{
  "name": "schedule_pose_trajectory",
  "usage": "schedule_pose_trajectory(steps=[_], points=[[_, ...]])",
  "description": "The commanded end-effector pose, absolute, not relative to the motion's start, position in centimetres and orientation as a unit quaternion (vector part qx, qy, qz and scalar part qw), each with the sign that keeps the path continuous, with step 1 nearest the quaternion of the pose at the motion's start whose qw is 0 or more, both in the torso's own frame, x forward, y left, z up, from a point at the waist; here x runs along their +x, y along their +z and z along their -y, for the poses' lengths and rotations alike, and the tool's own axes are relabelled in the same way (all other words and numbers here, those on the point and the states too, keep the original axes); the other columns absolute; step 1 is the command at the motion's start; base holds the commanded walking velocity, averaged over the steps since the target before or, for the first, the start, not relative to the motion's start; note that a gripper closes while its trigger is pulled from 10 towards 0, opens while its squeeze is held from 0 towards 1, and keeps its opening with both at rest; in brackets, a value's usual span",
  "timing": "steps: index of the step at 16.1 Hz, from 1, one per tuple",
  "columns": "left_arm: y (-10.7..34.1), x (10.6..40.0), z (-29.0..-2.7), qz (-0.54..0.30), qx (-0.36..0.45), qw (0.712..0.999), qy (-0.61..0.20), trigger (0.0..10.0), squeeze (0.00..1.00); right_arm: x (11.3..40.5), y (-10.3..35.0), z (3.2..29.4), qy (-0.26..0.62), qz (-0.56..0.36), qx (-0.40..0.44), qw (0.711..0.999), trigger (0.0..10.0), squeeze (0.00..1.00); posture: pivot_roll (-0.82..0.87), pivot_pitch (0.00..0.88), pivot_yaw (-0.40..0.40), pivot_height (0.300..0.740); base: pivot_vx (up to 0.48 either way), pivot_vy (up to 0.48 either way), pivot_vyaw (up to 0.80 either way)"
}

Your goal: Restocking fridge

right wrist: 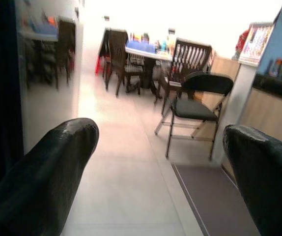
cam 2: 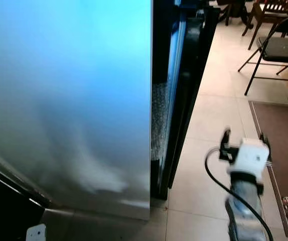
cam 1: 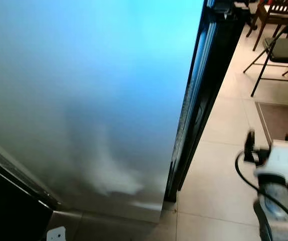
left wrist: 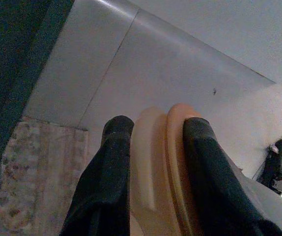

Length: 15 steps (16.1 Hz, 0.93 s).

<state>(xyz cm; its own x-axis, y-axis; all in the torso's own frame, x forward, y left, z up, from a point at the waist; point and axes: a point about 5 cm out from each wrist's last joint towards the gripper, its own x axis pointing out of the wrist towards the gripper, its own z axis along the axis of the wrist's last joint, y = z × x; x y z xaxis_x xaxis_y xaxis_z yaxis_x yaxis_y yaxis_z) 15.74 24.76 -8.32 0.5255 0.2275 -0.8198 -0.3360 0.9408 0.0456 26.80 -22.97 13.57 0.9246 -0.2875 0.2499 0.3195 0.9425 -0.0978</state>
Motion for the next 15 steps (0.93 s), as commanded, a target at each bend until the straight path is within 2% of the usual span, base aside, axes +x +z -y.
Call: schedule_pose_trajectory(steps=[1,3,4,5,9,15], points=[[-8.6,15.0,-24.8,-0.472,-0.055,0.865,0.161,10.0,0.0,26.7,14.7,20.6,-0.119,0.119,-0.057,0.984,10.0,0.0,-0.16,0.035,0.061,0.74,0.0,0.0,0.0],[-8.7,14.9,-24.7,-0.474,-0.054,0.864,0.159,10.0,0.0,26.7,15.2,17.9,-0.043,0.104,-0.075,0.991,10.0,0.0,-0.15,0.039,0.058,0.74,0.0,0.0,0.0],[-8.7,14.9,-24.7,-0.474,-0.054,0.865,0.157,10.0,0.0,26.6,15.4,17.5,-0.025,0.103,-0.087,0.991,10.0,0.0,-0.15,0.046,0.057,0.74,0.0,0.0,0.0],[-8.7,14.9,-24.7,-0.474,-0.055,0.865,0.157,10.0,0.0,26.3,15.4,18.1,-0.028,0.088,-0.02,0.996,10.0,0.0,-0.16,0.05,0.054,0.74,0.0,0.0,0.0],[-8.7,14.8,-24.7,-0.476,-0.053,0.864,0.155,10.0,0.0,26.5,14.0,19.8,-0.041,0.036,0.005,0.999,10.0,0.0,-0.17,0.056,0.064,0.74,0.0,0.0,0.0],[-8.7,14.8,-24.7,-0.476,-0.052,0.864,0.155,10.0,0.0,27.4,13.1,20.1,-0.027,0.013,0.016,0.999,10.0,0.0,-0.16,0.055,0.06,0.74,0.0,0.0,0.0]])
